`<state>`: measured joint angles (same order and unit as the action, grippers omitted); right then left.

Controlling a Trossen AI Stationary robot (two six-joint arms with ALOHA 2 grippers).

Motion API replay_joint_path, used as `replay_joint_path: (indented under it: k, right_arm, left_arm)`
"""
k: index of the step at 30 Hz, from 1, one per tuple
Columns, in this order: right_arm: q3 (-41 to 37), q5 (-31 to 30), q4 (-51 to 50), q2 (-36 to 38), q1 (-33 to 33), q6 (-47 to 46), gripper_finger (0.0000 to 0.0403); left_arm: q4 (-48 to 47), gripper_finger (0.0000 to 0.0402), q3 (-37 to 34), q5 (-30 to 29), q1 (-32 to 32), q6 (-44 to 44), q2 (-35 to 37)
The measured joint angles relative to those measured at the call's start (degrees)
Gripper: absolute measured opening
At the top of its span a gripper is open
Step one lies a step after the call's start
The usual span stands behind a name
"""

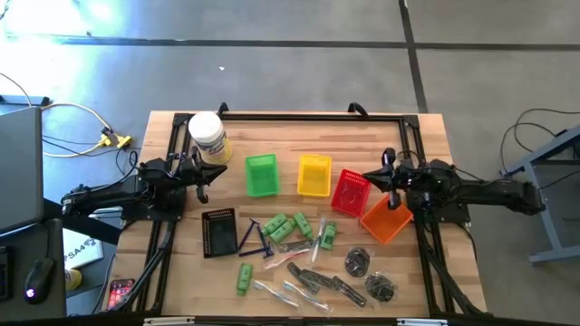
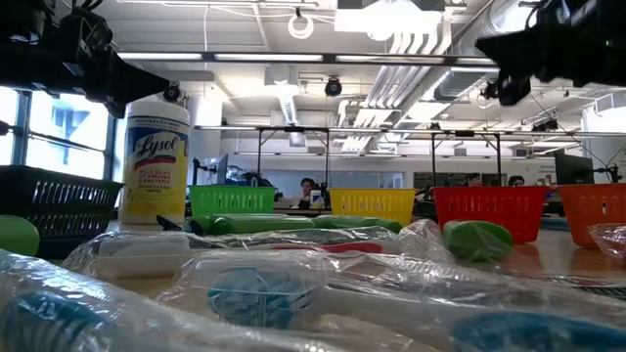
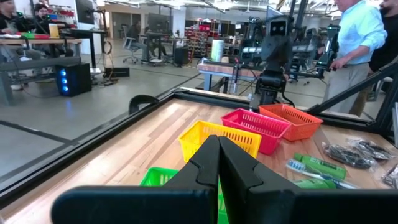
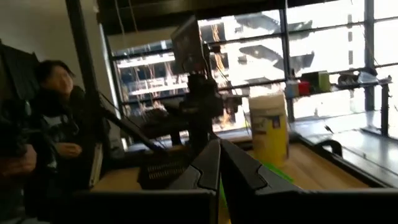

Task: Pick & Place Travel size toiletries
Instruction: Put the green shampoo into the yellow bin

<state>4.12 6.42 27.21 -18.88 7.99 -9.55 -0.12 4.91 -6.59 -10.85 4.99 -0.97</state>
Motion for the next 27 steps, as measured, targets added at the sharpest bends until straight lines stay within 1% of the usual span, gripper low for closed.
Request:
replay_joint_path:
  k: [1,3,5,7,10,12,15,18,22,24,27]
  right_arm:
    - [0.8,-0.2,1.1,-2.0,-0.7,-0.1,0.0004]
    - [3.2,-2.6,-1.0,-5.5,-2.1,0.5,0.0004]
    - [7.4,-7.5,-4.2,-9.9,-3.4,0.7,0.0004]
    - [11.9,-10.6,-9.1,-14.7,-4.7,0.8,0.0004]
    - [18.7,-10.9,-13.5,-22.7,-6.8,1.5,0.0004]
    - [22.0,-11.0,-13.4,-27.1,-8.3,2.2,0.0004]
    - [23.9,-11.2,-11.0,-30.7,-10.5,5.2,0.0004]
    - [23.7,-14.1,-10.9,-30.1,-12.1,7.7,0.0004]
    - [21.9,-15.3,-10.6,-25.6,-12.1,7.9,0.0004]
    - [20.3,-15.3,-10.8,-23.1,-12.1,7.5,0.0004]
    - [17.2,-15.3,-9.8,-19.9,-12.1,6.9,0.0004]
  left_arm:
    - [0.0,0.0000,0.0,0.0,0.0,0.0,0.0]
    - [0.0,0.0000,0.0,0.0,0.0,-0.2,0.0]
    - [0.0,0.0000,0.0,0.0,0.0,-0.2,0.0]
    - [0.0,0.0000,0.0,0.0,0.0,-0.2,0.0]
    - [0.0,0.0000,0.0,0.0,0.0,-0.2,0.0]
    - [0.0,0.0000,0.0,0.0,0.0,-0.1,0.0]
    - [-0.2,0.0000,0.0,1.0,0.0,1.3,0.0]
    - [-0.4,0.0000,0.0,1.7,0.0,2.3,0.0]
    - [-0.4,0.0000,0.0,2.1,0.0,3.1,0.0]
    - [-0.4,0.0000,0.0,4.3,0.0,3.2,0.0]
    - [0.4,0.0000,0.0,9.6,0.1,3.2,0.0]
